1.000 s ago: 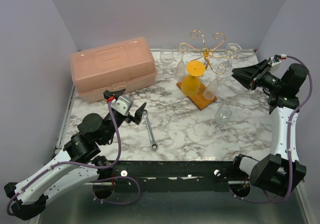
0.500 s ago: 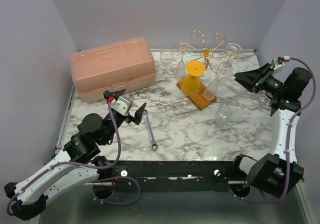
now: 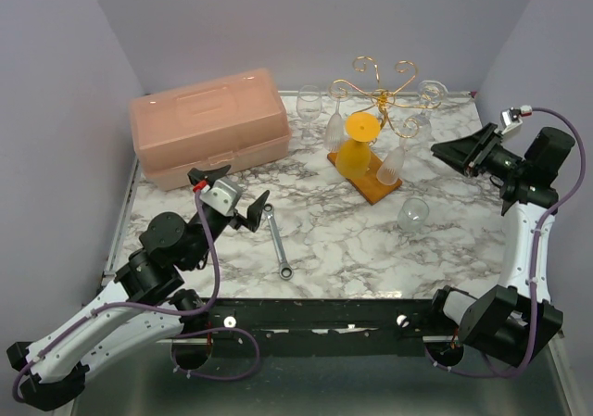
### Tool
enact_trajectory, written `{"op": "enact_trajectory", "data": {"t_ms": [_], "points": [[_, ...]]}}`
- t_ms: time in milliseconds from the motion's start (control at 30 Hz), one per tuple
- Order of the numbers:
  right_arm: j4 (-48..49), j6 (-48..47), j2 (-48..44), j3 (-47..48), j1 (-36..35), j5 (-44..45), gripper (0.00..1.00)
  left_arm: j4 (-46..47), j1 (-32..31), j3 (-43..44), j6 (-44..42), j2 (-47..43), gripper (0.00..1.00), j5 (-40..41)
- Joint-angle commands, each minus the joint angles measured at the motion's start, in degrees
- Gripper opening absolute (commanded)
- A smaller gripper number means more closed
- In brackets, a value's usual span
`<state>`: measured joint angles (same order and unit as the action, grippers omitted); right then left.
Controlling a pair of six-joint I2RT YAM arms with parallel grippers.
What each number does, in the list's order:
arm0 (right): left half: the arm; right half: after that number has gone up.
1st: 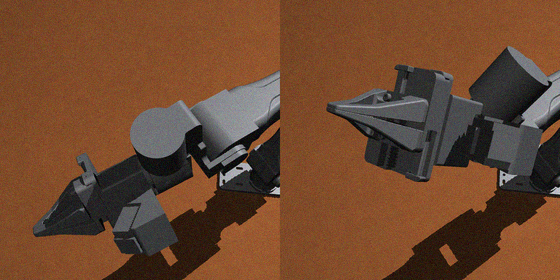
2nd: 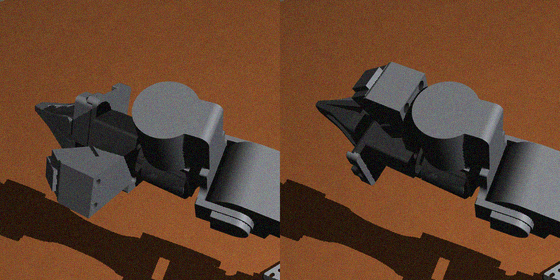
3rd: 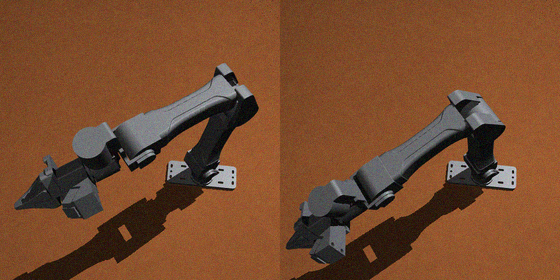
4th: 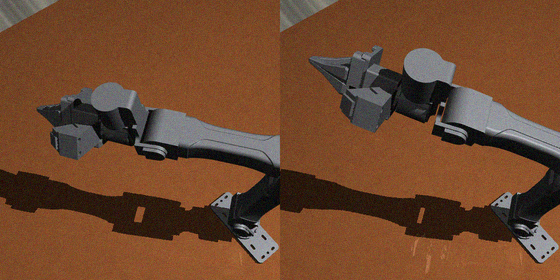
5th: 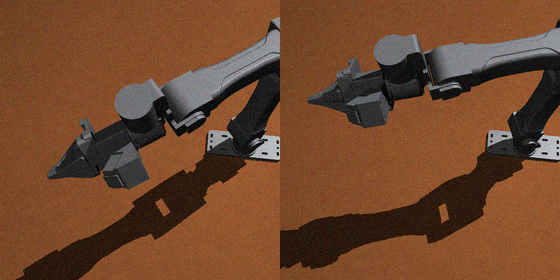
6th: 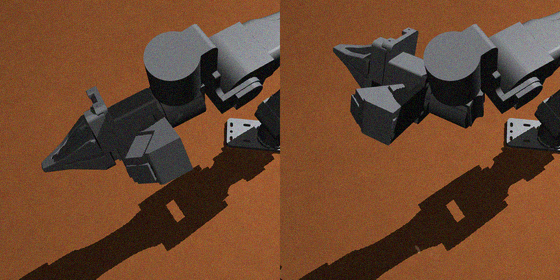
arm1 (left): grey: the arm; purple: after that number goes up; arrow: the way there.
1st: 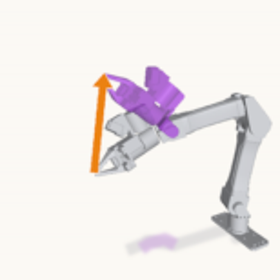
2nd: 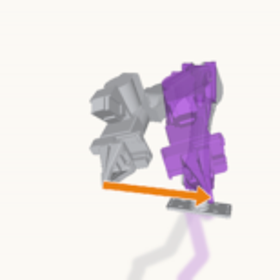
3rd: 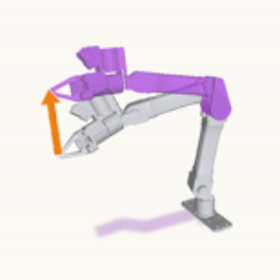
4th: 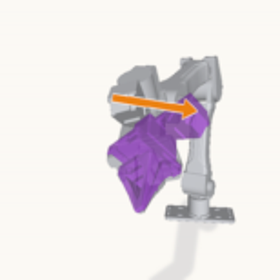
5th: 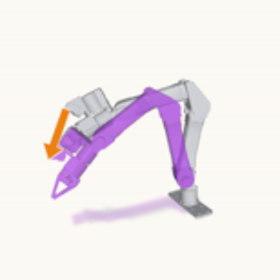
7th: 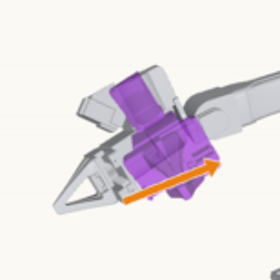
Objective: Place the wine glass upside down on the wine glass rack
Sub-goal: Turn the wine glass upside down at the wine rack, then pick up the wine glass at the center of the board.
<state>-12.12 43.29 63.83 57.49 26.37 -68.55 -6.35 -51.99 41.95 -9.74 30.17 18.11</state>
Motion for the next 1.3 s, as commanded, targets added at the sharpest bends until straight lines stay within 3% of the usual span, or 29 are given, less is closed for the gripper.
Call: {"op": "enact_trajectory", "data": {"t_ms": [0, 300, 400, 700, 767, 800, 833, 1267], "points": [[-6.3, -10.4, -0.8, 2.3, 0.5, -1.4, 0.47, 0.0, 0.6, -0.2, 0.9, -1.3, 0.99, -1.8], [-31.5, -43.6, 2.1, 12.9, 0.5, 8.0, 0.53, -0.1, 0.7, -0.4, 1.1, -1.7, 0.98, -2.6], [-35.8, -51.5, 2.9, 14.4, 0.5, 12.6, 0.55, -0.1, 0.8, -0.5, 1.2, -1.8, 0.98, -3.0], [-29.7, -55.4, -1.6, 9.9, 0.5, 13.2, 0.57, -0.2, 1.0, -0.6, 1.2, -2.1, 0.99, -3.5], [-25.9, -54.9, -3.4, 7.9, 0.5, 12.3, 0.69, -0.2, 1.1, -0.7, 1.2, -2.5, 0.98, -3.9], [-24.4, -54.6, -4.0, 6.8, 0.5, 12.3, 0.89, -0.2, 1.1, -0.8, 1.2, -2.6, 0.99, -4.0], [-23.0, -54.3, -4.4, 5.5, 0.5, 12.4, 1.0, -0.1, 1.1, -0.8, 1.2, -2.8, 0.98, -4.2], [-30.5, -79.0, -3.1, 0.0, 0.5, 8.8, 1.0, -0.9, 1.4, -0.6, 1.5, -4.3, 0.98, -5.6]]}}
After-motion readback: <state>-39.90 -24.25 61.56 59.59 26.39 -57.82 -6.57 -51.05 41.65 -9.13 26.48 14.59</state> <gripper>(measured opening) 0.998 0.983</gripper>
